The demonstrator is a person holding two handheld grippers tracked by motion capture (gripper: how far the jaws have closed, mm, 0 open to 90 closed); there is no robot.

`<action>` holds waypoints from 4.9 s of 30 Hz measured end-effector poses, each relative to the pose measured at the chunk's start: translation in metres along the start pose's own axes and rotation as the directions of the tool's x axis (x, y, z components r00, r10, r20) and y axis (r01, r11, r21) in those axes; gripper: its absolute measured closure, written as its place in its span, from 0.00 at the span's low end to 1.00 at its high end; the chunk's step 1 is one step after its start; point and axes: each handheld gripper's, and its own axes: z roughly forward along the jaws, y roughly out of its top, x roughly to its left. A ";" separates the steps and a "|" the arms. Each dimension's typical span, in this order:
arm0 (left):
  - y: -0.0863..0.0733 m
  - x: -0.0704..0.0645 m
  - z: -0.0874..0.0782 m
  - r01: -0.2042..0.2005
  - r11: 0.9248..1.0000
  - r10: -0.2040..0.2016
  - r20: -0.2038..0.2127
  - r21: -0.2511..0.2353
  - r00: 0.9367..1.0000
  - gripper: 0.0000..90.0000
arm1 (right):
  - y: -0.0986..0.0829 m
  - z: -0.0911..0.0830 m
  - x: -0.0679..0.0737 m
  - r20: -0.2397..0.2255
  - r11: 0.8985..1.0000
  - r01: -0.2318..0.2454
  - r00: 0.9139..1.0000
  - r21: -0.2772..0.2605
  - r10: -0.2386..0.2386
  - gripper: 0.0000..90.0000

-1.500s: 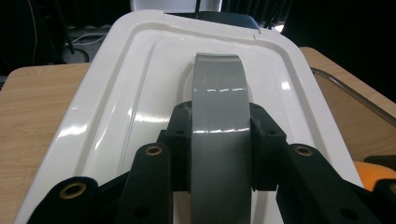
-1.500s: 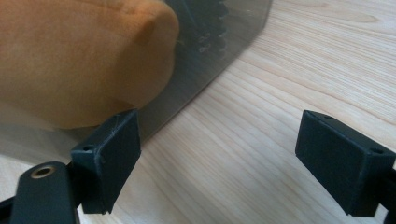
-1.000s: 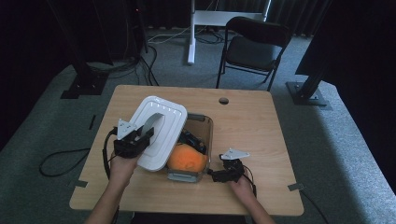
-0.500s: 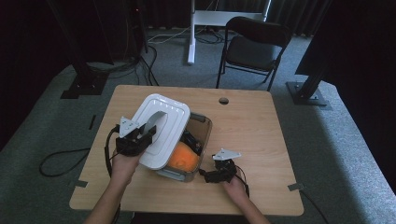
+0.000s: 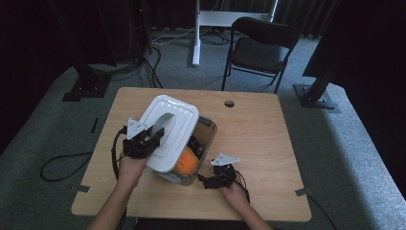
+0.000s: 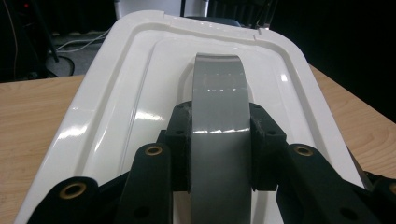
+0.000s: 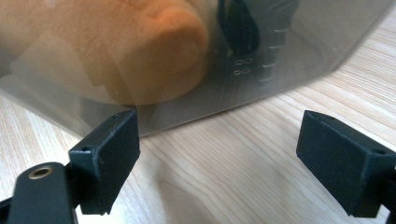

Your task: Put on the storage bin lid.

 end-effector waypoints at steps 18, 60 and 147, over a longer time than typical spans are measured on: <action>0.000 -0.006 0.008 -0.007 1.000 0.007 0.015 0.015 1.000 0.75 | 0.003 0.009 0.015 -0.028 0.999 0.037 0.999 0.010 -0.037 0.14; -0.011 -0.028 0.052 -0.009 0.987 -0.008 0.102 0.162 0.995 0.75 | 0.001 0.003 0.007 -0.025 1.000 -0.009 1.000 -0.028 0.009 0.14; -0.091 0.113 0.071 0.076 0.989 -0.042 -0.259 0.123 0.965 0.01 | -0.001 -0.003 0.002 -0.007 0.999 -0.036 0.999 -0.036 0.036 0.14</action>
